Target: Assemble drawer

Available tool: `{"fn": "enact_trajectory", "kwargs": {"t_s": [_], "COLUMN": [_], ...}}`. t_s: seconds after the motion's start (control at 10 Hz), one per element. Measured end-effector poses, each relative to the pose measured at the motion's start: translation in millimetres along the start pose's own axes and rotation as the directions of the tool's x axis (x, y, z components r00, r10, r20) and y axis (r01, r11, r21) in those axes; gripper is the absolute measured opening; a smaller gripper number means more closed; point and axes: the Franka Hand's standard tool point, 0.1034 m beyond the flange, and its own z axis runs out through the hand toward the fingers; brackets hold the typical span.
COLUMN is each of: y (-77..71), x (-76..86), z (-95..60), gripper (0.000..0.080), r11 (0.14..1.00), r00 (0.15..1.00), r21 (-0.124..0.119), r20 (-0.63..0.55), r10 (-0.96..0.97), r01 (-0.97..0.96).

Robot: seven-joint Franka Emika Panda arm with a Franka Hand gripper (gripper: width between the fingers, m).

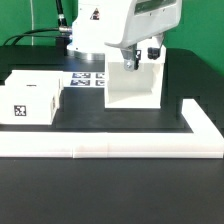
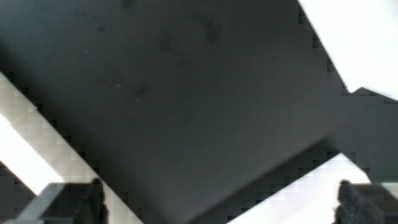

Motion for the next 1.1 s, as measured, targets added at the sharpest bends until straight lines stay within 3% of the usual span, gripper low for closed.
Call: {"fn": "enact_trajectory", "kwargs": {"t_s": [0.4, 0.5, 0.7, 0.9, 1.1], "y": [-0.3, -8.0, -44.0, -70.5, -67.0], "x": [-0.2, -2.6, -13.0, -14.2, -16.1], "z": [0.1, -5.3, -18.7, -25.5, -22.4], "gripper": [0.0649, 0.0649, 0.0649, 0.0649, 0.0649], "r11": [1.0, 0.997, 0.965, 0.941, 0.944], "r00": [1.0, 0.997, 0.965, 0.941, 0.945], "r21": [0.0, -0.015, -0.036, -0.037, -0.034], "r20": [0.0, -0.013, -0.03, -0.028, -0.024], "r10": [0.0, 0.077, 0.261, 0.337, 0.328], "r01": [0.0, -0.077, -0.262, -0.338, -0.328]}}
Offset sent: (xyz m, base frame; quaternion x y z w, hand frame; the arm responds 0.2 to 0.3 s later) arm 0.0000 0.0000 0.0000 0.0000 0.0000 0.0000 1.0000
